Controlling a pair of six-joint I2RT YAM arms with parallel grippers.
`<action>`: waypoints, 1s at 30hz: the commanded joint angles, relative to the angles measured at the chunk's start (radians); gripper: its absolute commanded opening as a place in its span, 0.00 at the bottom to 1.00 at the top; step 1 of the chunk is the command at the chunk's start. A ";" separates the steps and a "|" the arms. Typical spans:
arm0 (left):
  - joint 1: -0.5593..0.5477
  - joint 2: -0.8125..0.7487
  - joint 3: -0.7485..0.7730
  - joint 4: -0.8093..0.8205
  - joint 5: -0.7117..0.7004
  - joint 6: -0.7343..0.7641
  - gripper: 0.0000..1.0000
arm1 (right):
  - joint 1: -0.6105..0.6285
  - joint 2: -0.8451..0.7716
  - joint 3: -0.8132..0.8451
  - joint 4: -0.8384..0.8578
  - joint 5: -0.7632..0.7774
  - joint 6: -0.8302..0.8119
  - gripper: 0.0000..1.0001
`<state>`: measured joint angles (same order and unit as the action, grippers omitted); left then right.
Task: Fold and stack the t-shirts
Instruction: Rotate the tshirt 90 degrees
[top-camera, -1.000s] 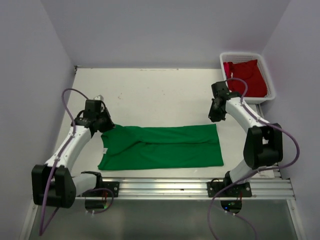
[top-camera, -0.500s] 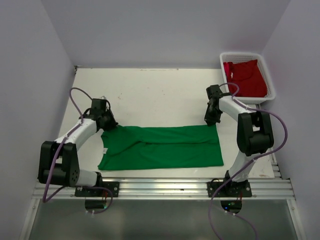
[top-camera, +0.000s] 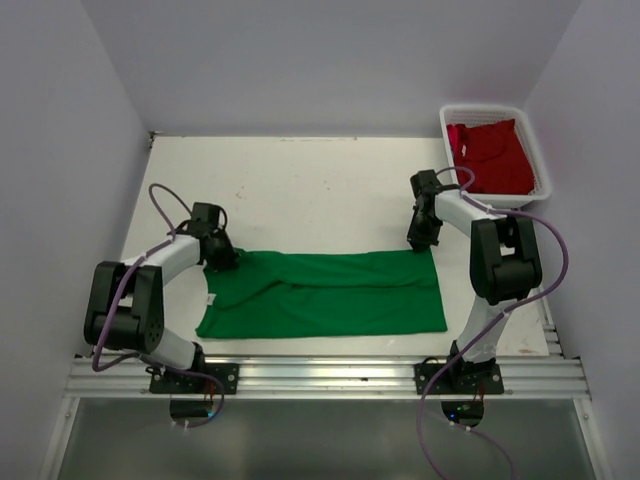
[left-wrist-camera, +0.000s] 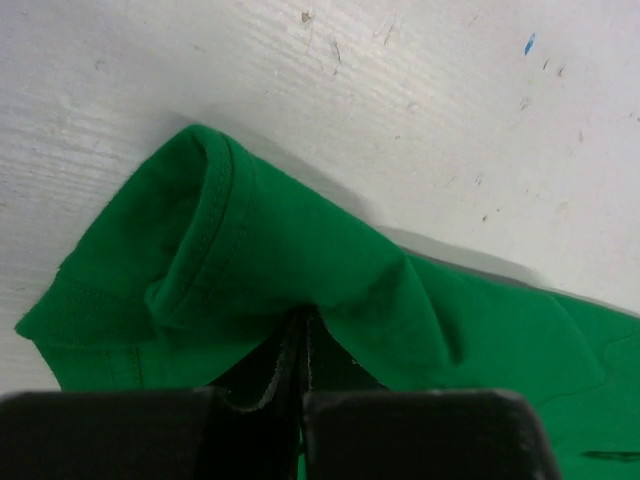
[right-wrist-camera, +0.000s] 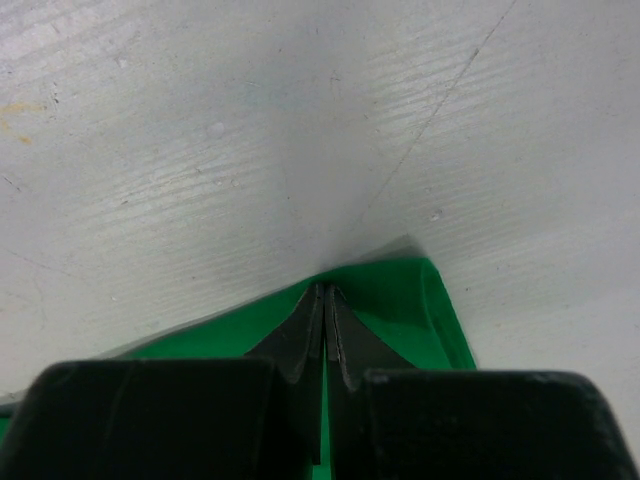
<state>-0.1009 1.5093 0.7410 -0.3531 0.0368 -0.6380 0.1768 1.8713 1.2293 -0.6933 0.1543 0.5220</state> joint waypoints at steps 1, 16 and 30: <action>-0.005 0.103 -0.023 0.016 -0.074 -0.032 0.00 | 0.003 0.026 0.012 0.014 0.004 0.016 0.00; -0.003 0.432 0.308 0.049 -0.057 -0.049 0.00 | 0.004 -0.073 -0.112 -0.015 0.071 0.041 0.00; 0.001 0.745 0.803 -0.006 0.110 0.052 0.00 | 0.029 -0.175 -0.212 -0.018 0.057 0.055 0.00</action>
<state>-0.1028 2.1441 1.4960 -0.2939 0.1329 -0.6567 0.1837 1.7264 1.0443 -0.6796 0.1997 0.5587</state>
